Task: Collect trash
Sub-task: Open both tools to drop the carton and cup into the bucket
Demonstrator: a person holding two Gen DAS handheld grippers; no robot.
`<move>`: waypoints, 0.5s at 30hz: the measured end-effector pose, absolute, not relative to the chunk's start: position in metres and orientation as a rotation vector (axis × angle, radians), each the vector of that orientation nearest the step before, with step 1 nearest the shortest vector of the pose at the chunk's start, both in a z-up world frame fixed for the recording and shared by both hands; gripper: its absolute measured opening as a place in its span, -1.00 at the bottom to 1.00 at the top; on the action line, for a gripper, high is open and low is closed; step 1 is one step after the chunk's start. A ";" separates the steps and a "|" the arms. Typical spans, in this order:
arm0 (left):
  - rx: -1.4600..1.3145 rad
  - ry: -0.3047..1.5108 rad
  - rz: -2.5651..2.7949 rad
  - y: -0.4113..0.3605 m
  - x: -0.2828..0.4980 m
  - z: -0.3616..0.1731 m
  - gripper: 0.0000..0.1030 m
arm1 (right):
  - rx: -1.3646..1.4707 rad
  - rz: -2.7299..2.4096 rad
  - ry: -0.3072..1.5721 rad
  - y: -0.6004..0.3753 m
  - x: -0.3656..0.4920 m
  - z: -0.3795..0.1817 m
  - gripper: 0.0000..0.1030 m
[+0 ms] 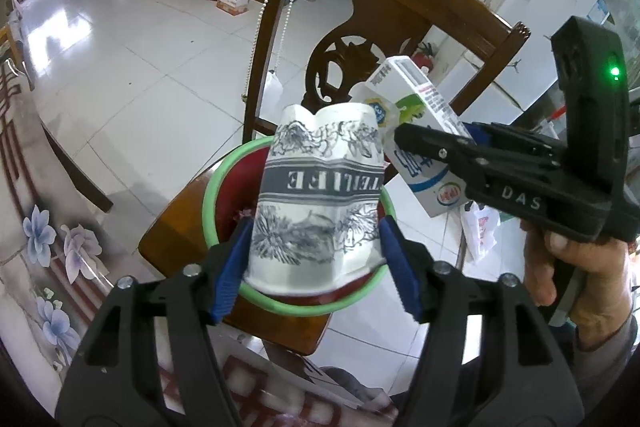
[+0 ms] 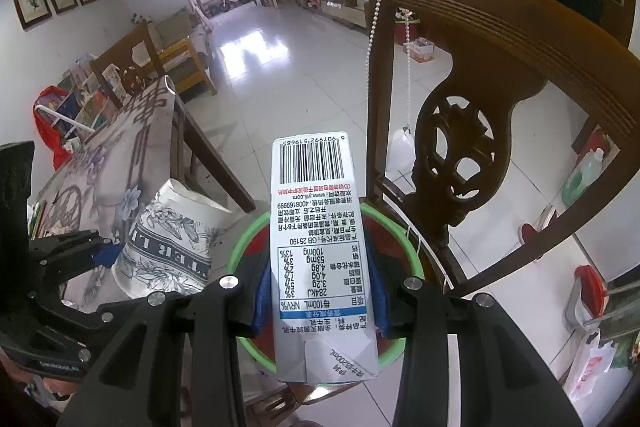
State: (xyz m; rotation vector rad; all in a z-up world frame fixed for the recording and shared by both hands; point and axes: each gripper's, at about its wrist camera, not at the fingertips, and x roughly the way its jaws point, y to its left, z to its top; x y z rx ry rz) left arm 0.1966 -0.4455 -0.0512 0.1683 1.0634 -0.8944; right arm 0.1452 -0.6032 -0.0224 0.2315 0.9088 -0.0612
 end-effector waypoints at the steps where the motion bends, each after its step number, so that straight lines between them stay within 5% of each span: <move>1: 0.171 1.069 -0.881 -0.446 0.198 -0.052 0.31 | 0.230 -0.067 0.914 -0.604 0.146 -0.024 -0.24; 2: 0.172 1.074 -0.867 -0.447 0.199 -0.053 0.47 | 0.223 -0.078 0.921 -0.604 0.148 -0.025 -0.22; 4: 0.170 1.071 -0.843 -0.445 0.201 -0.053 0.79 | 0.218 -0.080 0.927 -0.602 0.149 -0.027 0.32; 11: 0.155 1.066 -0.792 -0.417 0.203 -0.051 0.89 | 0.203 -0.106 0.874 -0.594 0.149 -0.016 0.81; 15: 0.120 1.029 -0.754 -0.381 0.195 -0.034 0.89 | 0.202 -0.112 0.854 -0.588 0.151 -0.011 0.85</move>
